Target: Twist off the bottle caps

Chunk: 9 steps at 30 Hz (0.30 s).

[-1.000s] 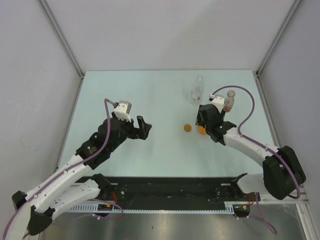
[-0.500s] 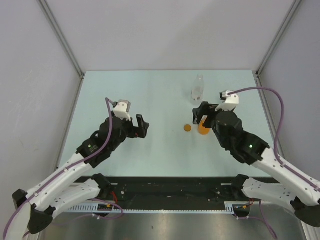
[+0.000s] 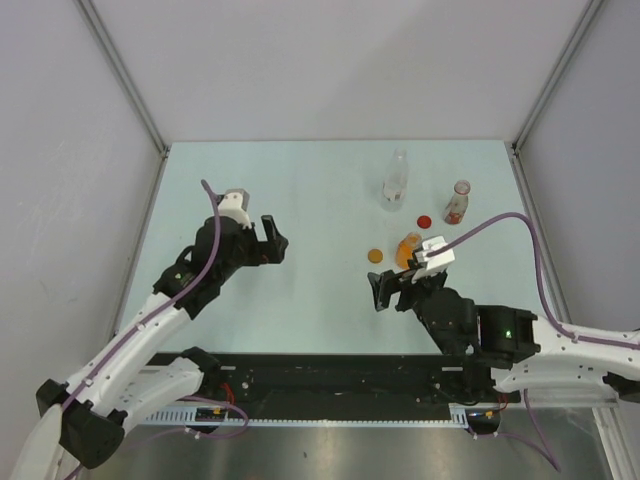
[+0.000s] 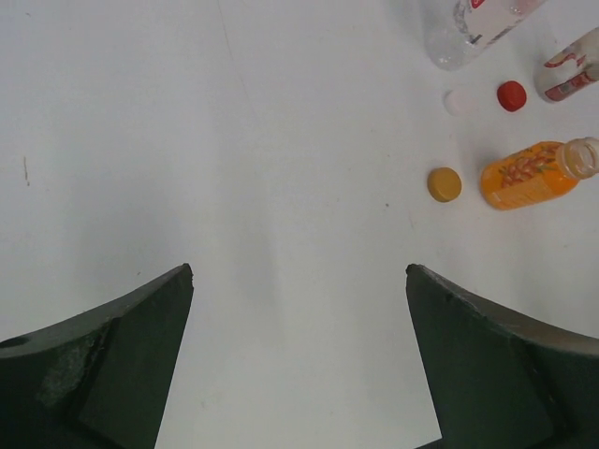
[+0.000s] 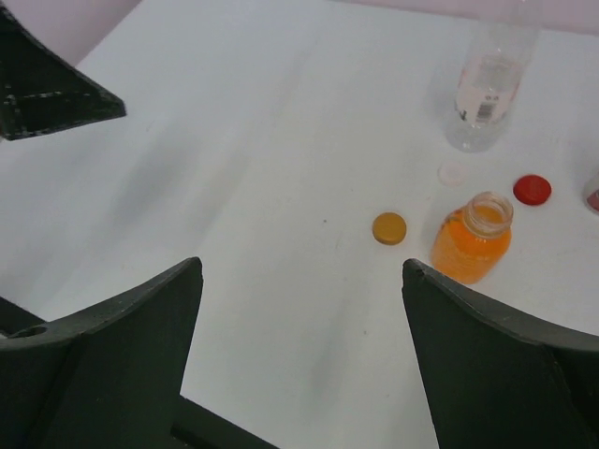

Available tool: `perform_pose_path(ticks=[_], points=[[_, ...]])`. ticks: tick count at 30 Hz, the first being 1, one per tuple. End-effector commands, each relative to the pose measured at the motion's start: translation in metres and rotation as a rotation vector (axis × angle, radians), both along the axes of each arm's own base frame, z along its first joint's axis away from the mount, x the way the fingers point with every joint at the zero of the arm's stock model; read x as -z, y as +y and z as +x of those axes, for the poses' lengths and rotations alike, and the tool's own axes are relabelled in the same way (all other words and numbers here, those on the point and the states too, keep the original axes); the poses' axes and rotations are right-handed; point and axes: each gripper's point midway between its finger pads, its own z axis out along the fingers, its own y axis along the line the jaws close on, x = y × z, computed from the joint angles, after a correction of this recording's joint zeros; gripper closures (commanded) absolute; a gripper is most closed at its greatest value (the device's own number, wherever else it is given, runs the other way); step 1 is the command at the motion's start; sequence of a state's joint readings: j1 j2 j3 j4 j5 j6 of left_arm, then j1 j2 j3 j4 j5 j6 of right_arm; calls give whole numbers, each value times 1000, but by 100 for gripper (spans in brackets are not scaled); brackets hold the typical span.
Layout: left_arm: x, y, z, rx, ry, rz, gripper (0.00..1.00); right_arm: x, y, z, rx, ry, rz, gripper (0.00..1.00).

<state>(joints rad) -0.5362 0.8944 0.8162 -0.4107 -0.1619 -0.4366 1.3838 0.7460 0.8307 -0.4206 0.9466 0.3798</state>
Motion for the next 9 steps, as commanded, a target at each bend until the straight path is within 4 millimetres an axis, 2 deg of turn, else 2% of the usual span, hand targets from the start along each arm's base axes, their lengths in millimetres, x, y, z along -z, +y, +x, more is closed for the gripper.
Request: perform_pose_path(ticks=[1, 4, 9], points=[[-42, -5, 4, -17, -91, -118, 0, -50, 8, -5, -16, -120, 112, 9], [-50, -2, 6, -72, -106, -171, 0, -68, 19, -10, -87, -157, 160, 8], [-53, 0, 7, -88, -98, -172, 0, -88, 19, -8, -84, -216, 185, 6]])
